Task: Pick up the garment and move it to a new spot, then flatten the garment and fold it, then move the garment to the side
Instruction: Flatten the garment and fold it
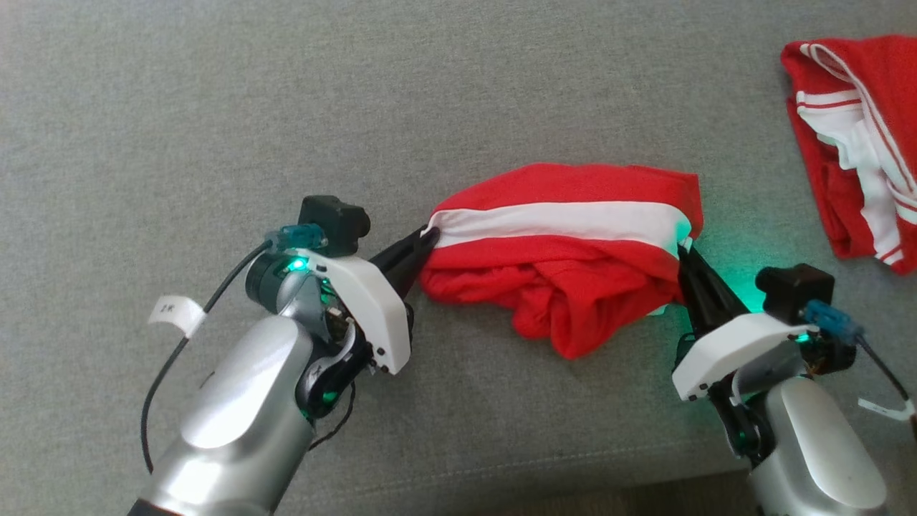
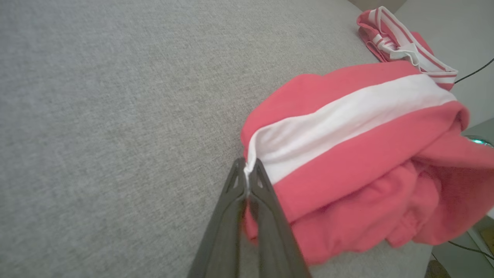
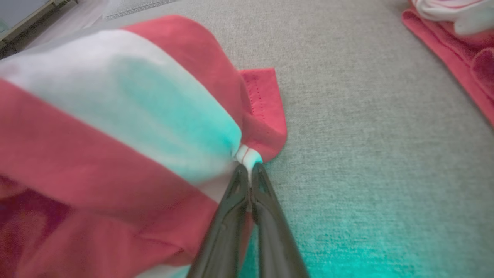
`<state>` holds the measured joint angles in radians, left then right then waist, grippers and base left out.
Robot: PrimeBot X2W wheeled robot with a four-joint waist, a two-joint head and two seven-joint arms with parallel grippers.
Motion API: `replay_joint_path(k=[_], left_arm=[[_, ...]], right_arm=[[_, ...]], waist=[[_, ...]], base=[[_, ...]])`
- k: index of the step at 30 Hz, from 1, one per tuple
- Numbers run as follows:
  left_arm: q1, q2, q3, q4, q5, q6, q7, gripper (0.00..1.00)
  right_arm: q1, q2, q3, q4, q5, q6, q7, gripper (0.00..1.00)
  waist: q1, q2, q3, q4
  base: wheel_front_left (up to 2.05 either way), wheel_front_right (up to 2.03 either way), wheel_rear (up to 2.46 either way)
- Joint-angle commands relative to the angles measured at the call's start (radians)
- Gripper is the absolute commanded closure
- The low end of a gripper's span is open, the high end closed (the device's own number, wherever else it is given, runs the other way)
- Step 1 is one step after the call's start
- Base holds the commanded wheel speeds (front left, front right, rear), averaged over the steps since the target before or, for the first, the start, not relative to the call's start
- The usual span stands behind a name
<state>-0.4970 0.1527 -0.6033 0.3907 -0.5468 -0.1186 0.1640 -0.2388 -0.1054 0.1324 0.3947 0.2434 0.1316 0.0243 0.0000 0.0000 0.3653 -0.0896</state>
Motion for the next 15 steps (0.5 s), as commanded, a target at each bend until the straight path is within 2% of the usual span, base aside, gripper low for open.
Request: replay_joint_path(k=[1,7,15], left_arm=[[-0.032,0.019,0.023,-0.029,0.008,0.005,-0.008,1.0],[-0.025,0.033,0.032,-0.052,0.029,0.027,-0.068,1.0],[0.015,0.078,0.071,-0.184,0.052,0.075,-0.154,1.0]], right_arm=[[0.01,-0.002,0.031,0.008,0.008,-0.001,0.001,1.0],[0.028,-0.016,-0.015,-0.043,0.007,-0.001,-0.069,1.0],[0.052,-0.052,-0.096,-0.263,-0.018,-0.001,-0.044,1.0]], waist=[[0.0,0.0,0.001,0.001],[0.0,0.0,-0.016,0.005],[0.0,0.0,-0.071,0.011]], base=[[0.0,0.0,0.0],[0.0,0.0,0.0],[0.0,0.0,0.0]])
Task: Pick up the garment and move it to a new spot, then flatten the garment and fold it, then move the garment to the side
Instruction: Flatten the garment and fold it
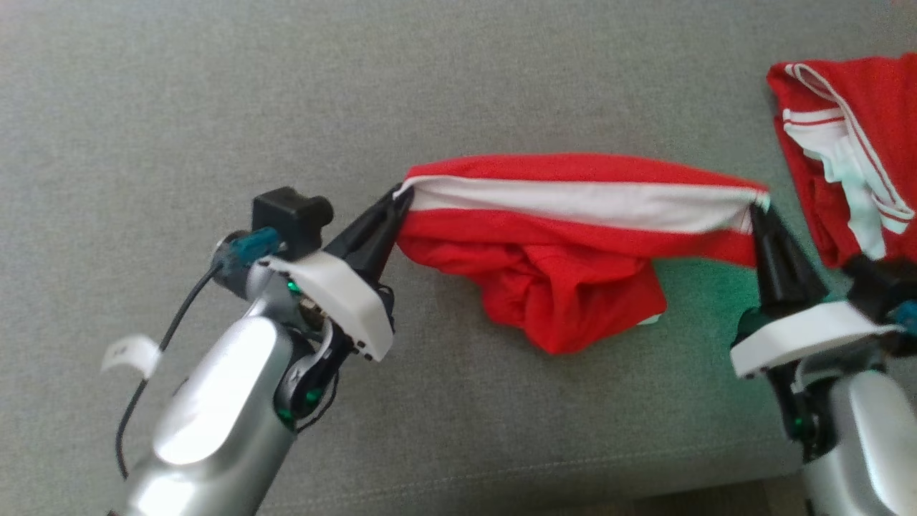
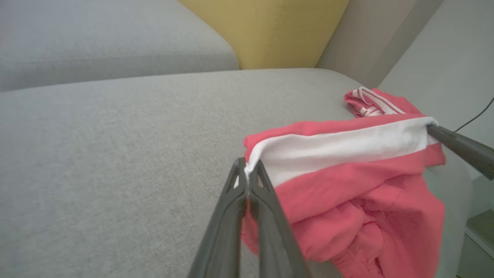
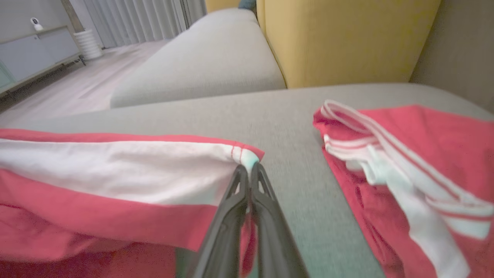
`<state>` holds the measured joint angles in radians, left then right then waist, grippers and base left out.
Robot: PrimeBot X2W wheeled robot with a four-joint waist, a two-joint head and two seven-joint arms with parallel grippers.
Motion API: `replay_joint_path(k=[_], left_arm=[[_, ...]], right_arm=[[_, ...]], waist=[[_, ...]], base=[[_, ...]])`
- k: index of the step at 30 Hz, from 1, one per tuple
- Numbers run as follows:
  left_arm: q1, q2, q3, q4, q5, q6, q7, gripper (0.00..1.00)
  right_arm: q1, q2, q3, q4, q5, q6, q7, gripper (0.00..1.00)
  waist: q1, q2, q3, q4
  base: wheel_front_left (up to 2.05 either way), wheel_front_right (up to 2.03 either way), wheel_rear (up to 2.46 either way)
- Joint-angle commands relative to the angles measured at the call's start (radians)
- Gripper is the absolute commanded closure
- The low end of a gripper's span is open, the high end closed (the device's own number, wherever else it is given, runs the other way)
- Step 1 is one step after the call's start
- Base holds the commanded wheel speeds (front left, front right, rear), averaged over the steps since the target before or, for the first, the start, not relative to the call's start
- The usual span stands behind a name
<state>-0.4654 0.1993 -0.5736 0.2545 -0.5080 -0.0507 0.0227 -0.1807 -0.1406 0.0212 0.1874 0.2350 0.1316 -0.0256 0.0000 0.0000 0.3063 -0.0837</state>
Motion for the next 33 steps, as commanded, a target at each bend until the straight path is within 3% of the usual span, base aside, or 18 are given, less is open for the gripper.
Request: replay_joint_path(k=[1,9,17,25,33], left_arm=[[-0.015,0.04,0.045,-0.071,0.019,0.012,-0.021,1.0],[-0.044,0.12,0.088,-0.26,0.067,0.045,-0.032,1.0],[-0.133,0.172,0.154,-0.383,0.079,0.071,0.0,1.0],[-0.205,0.188,0.186,-0.415,0.067,0.075,0.028,1.0],[-0.309,0.163,0.187,-0.267,0.035,0.027,0.001,1.0]], right_arm=[[-0.008,-0.021,0.013,-0.09,-0.011,-0.001,0.018,1.0],[-0.112,-0.088,-0.006,-0.345,-0.025,-0.001,0.122,1.0],[-0.282,-0.138,-0.022,-0.461,-0.012,-0.001,0.192,1.0],[-0.368,-0.144,-0.015,-0.433,0.041,-0.001,0.228,1.0],[-0.459,-0.136,0.012,-0.302,0.089,-0.001,0.235,1.0]], waist=[[0.0,0.0,-0.018,0.008],[0.0,0.0,-0.078,0.022],[0.0,0.0,-0.122,0.033],[0.0,0.0,-0.133,0.041],[0.0,0.0,-0.072,0.042]], base=[[0.0,0.0,0.0],[0.0,0.0,0.0],[0.0,0.0,0.0],[0.0,0.0,0.0],[0.0,0.0,0.0]])
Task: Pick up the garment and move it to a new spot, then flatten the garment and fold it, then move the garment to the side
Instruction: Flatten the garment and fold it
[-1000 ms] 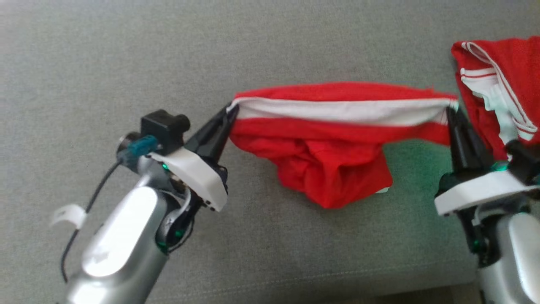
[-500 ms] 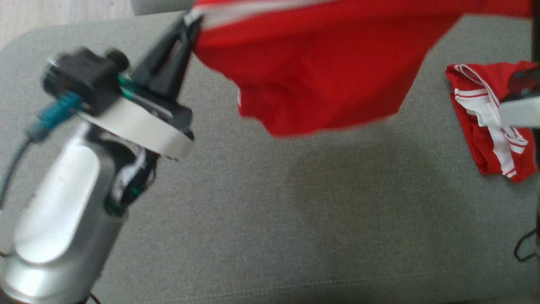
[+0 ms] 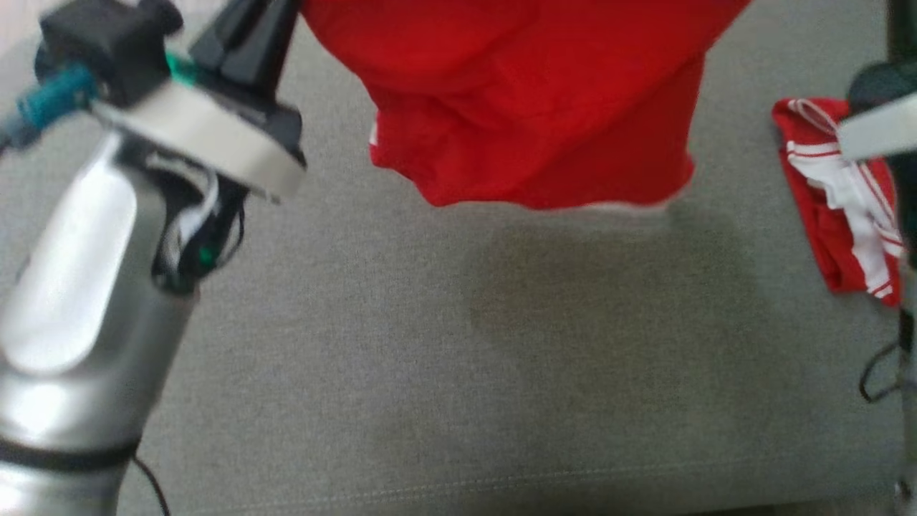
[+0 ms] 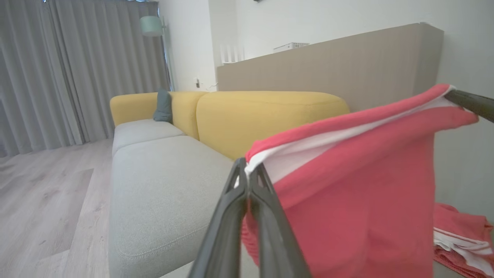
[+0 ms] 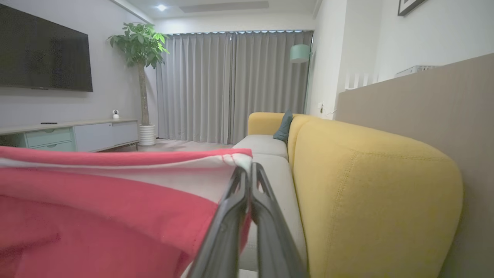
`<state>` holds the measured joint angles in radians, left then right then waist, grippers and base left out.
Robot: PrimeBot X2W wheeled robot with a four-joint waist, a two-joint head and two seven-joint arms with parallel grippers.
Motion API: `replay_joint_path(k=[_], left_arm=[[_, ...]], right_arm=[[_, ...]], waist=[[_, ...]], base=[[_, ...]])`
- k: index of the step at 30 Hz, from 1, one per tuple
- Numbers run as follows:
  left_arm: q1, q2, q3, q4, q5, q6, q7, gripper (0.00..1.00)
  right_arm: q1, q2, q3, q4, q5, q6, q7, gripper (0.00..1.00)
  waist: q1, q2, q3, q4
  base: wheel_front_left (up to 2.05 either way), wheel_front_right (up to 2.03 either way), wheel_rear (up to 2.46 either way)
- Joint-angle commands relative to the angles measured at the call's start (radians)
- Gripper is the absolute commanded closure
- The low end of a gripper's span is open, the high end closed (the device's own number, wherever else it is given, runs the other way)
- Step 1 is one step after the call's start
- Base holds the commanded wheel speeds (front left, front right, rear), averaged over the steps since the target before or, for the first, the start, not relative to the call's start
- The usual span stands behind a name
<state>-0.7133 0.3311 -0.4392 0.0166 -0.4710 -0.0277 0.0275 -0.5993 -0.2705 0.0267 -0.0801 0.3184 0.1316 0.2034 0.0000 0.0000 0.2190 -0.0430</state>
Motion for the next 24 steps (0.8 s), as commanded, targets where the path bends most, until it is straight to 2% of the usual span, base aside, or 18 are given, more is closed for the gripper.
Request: replay_joint_path(k=[1,9,14,20,24], left_arm=[[-0.086,0.022,0.053,0.01,-0.009,-0.007,-0.015,1.0],[-0.355,-0.081,0.074,0.399,-0.013,-0.048,-0.2,1.0],[-0.489,-0.104,0.094,0.602,-0.002,-0.064,-0.272,1.0],[-0.454,-0.16,0.102,0.811,-0.03,-0.087,-0.288,1.0],[-0.389,-0.196,0.11,0.882,-0.045,-0.095,-0.289,1.0]], right_arm=[[-0.063,-0.004,0.017,-0.007,0.012,-0.001,0.003,1.0],[-0.318,0.023,0.081,0.271,0.038,-0.001,-0.076,1.0],[-0.465,0.073,0.141,0.446,0.052,-0.001,-0.16,1.0],[-0.464,0.126,0.235,0.693,0.092,-0.001,-0.263,1.0],[-0.415,0.144,0.287,0.807,0.124,-0.001,-0.307,1.0]], waist=[[0.0,0.0,0.026,0.003],[0.0,0.0,0.089,0.024],[0.0,0.0,0.121,0.012],[0.0,0.0,0.152,0.015],[0.0,0.0,0.168,0.025]], base=[[0.0,0.0,0.0],[0.0,0.0,0.0],[0.0,0.0,0.0],[0.0,0.0,0.0],[0.0,0.0,0.0]])
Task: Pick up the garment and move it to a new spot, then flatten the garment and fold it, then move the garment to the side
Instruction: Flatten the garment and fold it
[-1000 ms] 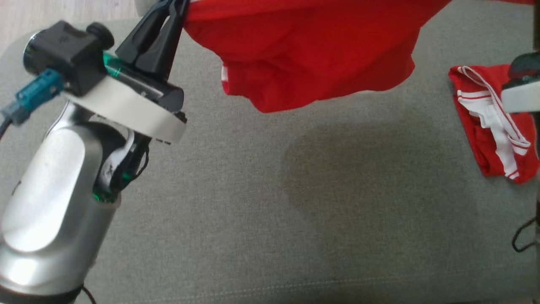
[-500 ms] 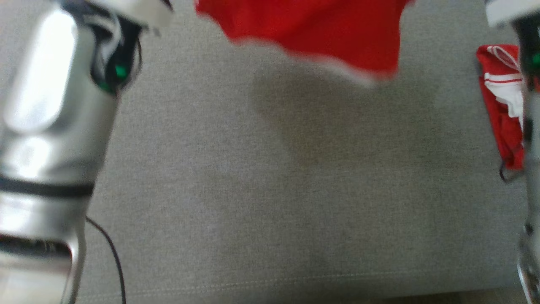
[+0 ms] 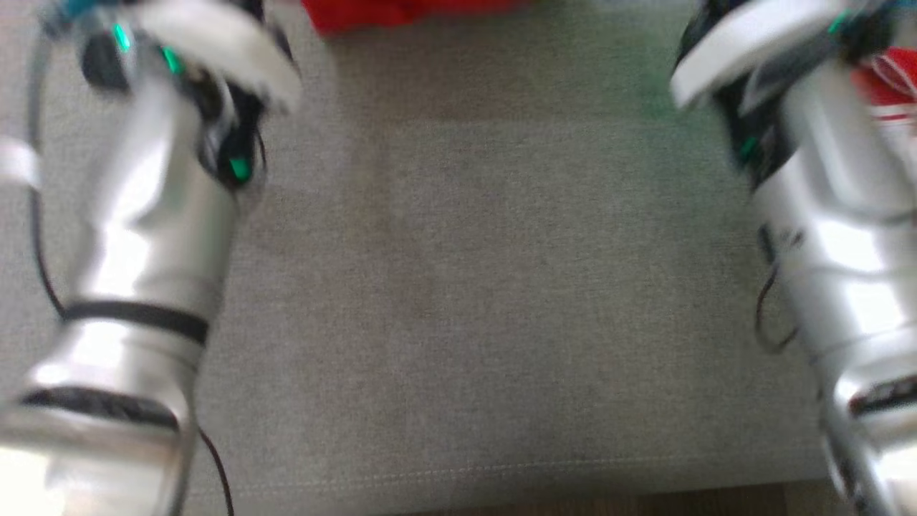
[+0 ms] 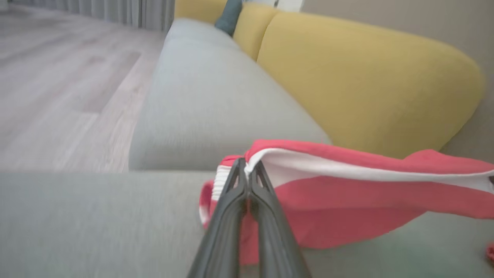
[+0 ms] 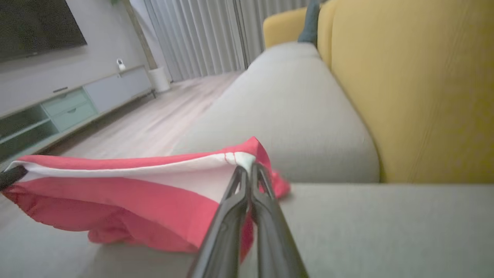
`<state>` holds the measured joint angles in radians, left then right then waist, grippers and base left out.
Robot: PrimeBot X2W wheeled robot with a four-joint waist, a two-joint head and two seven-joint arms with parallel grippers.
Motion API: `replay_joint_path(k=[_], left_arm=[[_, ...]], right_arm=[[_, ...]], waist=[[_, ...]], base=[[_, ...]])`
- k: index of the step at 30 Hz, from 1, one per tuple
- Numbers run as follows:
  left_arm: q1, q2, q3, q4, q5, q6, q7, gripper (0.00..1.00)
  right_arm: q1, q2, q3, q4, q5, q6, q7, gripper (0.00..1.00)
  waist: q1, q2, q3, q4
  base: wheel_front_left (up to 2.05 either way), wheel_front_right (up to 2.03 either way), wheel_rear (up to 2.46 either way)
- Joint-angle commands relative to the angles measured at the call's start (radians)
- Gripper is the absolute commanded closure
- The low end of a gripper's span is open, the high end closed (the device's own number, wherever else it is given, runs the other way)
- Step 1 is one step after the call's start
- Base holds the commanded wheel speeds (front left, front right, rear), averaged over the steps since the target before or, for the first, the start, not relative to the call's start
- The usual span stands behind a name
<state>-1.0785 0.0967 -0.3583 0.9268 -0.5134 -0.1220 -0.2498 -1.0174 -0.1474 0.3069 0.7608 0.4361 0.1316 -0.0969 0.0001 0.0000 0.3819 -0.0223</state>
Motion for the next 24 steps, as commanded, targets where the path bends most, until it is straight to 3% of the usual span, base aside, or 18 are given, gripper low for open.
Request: replay_joint_path(k=[1,6,11,16,24], left_arm=[[0.003,0.027,0.034,-0.013,-0.008,-0.002,-0.012,1.0],[0.148,-0.017,0.039,0.006,-0.019,-0.007,-0.012,1.0],[0.307,-0.027,0.056,-0.093,-0.006,-0.008,-0.012,1.0],[0.483,-0.011,0.061,-0.237,0.019,-0.008,-0.012,1.0],[0.761,0.042,0.092,-0.453,0.041,-0.004,-0.012,1.0]], right_arm=[[0.026,0.027,0.024,-0.003,0.017,-0.001,-0.021,1.0],[0.137,0.037,0.077,0.089,0.078,-0.001,-0.094,1.0],[0.254,0.022,0.1,0.075,0.117,-0.001,-0.137,1.0],[0.415,-0.017,0.078,-0.038,0.12,-0.001,-0.158,1.0],[0.765,-0.026,-0.08,-0.356,0.043,-0.001,-0.13,1.0]], waist=[[-0.0001,0.0,0.011,0.008],[-0.0001,0.0,0.03,0.02],[-0.0001,0.0,0.024,0.021],[-0.0001,0.0,-0.016,0.028],[-0.0001,0.0,-0.116,0.022]], base=[[0.0,0.0,0.0],[0.0,0.0,0.0],[0.0,0.0,0.0],[0.0,0.0,0.0],[0.0,0.0,0.0]])
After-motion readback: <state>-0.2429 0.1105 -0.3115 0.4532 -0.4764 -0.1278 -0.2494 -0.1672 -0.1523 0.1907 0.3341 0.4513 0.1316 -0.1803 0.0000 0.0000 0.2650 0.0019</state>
